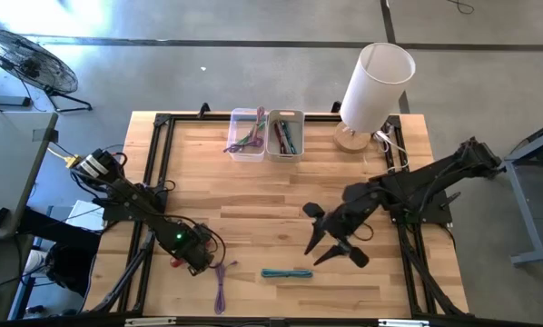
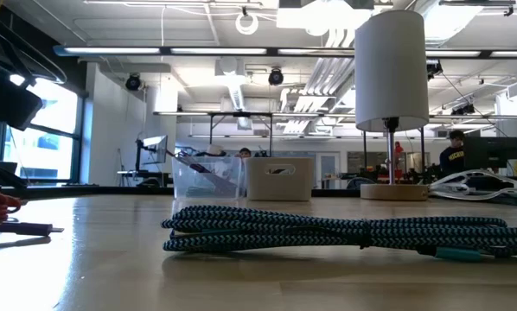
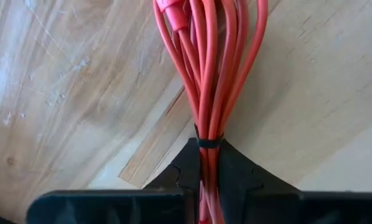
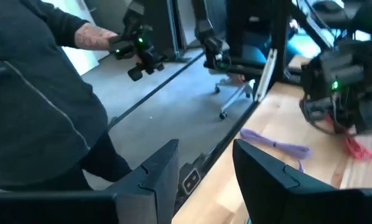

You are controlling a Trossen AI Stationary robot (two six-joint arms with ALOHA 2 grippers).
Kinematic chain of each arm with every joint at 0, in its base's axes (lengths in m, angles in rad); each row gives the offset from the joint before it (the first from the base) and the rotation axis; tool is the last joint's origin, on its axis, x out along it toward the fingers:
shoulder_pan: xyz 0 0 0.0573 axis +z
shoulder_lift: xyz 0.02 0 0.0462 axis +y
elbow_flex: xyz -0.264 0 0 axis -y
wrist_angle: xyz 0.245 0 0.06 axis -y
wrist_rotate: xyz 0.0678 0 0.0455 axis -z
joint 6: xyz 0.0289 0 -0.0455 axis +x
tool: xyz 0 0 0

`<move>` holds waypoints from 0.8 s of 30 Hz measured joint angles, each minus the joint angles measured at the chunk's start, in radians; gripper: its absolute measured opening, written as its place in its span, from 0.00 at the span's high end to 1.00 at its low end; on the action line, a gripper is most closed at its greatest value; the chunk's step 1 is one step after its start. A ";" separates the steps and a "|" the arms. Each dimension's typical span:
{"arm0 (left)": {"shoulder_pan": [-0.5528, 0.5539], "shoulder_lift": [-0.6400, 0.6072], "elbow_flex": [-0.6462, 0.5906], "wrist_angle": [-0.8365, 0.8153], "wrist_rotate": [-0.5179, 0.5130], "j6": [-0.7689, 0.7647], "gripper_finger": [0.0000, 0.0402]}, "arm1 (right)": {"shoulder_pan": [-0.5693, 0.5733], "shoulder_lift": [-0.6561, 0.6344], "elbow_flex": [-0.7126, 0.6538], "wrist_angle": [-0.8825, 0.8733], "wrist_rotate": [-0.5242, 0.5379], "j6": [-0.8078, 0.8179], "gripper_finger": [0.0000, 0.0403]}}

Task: Pick & Place USB Port
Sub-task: Put the red charger cable into the transparent bin

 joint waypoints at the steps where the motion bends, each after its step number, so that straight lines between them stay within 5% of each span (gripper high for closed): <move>1: 0.000 0.001 0.003 -0.002 -0.001 -0.001 0.94 | 0.001 -0.013 0.000 -0.001 0.003 -0.012 0.65; 7: -0.001 -0.009 0.055 -0.036 -0.053 -0.026 0.96 | -0.002 -0.127 0.000 -0.036 0.043 -0.076 0.69; 16: 0.015 -0.127 0.114 -0.038 -0.444 -0.123 0.96 | -0.001 -0.384 0.000 -0.306 0.249 -0.128 0.75; 24: 0.138 -0.277 0.163 -0.023 -0.745 -0.062 0.96 | -0.001 -0.512 0.000 -0.516 0.372 -0.120 0.76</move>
